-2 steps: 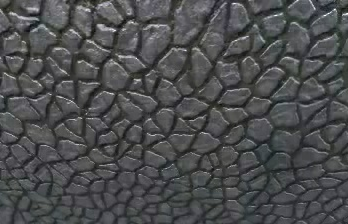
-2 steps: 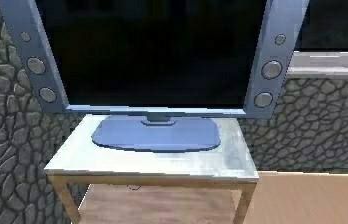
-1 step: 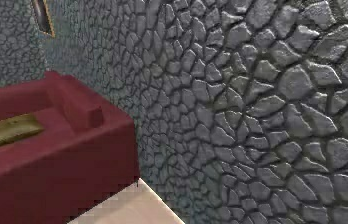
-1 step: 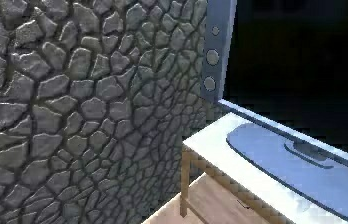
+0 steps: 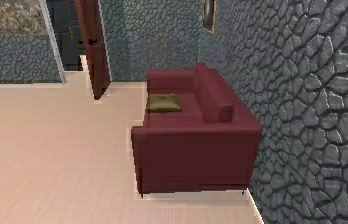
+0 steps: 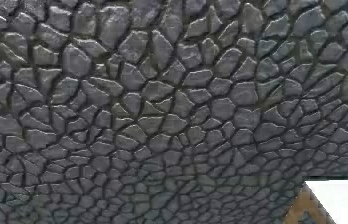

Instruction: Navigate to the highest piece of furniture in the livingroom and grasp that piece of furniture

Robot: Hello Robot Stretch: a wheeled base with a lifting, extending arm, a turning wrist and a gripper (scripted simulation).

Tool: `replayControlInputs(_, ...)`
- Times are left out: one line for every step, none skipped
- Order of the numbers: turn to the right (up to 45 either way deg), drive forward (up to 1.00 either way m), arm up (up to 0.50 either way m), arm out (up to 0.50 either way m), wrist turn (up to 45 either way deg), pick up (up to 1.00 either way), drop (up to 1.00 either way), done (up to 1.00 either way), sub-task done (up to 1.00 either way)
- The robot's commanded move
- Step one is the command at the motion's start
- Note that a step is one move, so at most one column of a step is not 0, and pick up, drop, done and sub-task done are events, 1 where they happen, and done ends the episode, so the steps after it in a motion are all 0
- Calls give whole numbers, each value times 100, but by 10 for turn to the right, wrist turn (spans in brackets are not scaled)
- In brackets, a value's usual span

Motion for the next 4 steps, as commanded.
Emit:
replayControlInputs(0,45,0,0,0,0,0,0,0)
replayControlInputs(-450,0,0,0,0,0,0,0,0)
replayControlInputs(-450,0,0,0,0,0,0,0,0)
replayControlInputs(-60,0,0,0,0,0,0,0,0)
